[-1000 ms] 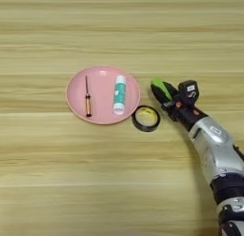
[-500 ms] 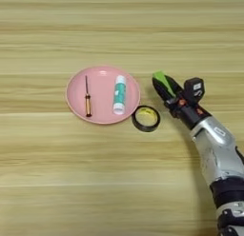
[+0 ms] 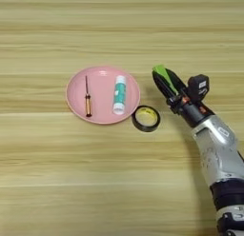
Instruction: Move the objects on the table
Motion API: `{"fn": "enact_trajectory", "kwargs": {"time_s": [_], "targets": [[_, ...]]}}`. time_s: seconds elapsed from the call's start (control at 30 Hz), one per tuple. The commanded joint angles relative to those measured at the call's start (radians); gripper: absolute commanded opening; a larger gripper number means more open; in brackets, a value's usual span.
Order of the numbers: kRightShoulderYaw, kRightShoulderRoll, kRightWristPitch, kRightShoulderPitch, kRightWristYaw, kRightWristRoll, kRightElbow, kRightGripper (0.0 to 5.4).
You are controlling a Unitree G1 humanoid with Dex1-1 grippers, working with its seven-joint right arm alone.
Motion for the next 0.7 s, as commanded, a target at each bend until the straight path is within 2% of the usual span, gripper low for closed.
{"fn": "enact_trajectory", "kwargs": {"time_s": [0.03,0.7], "targets": [[-0.001,-0.007,-0.030,-0.043,0.004,0.017,-0.070,1.40],[0.065,0.004,-0.047,0.029,0.106,0.037,-0.166,1.40]]}}
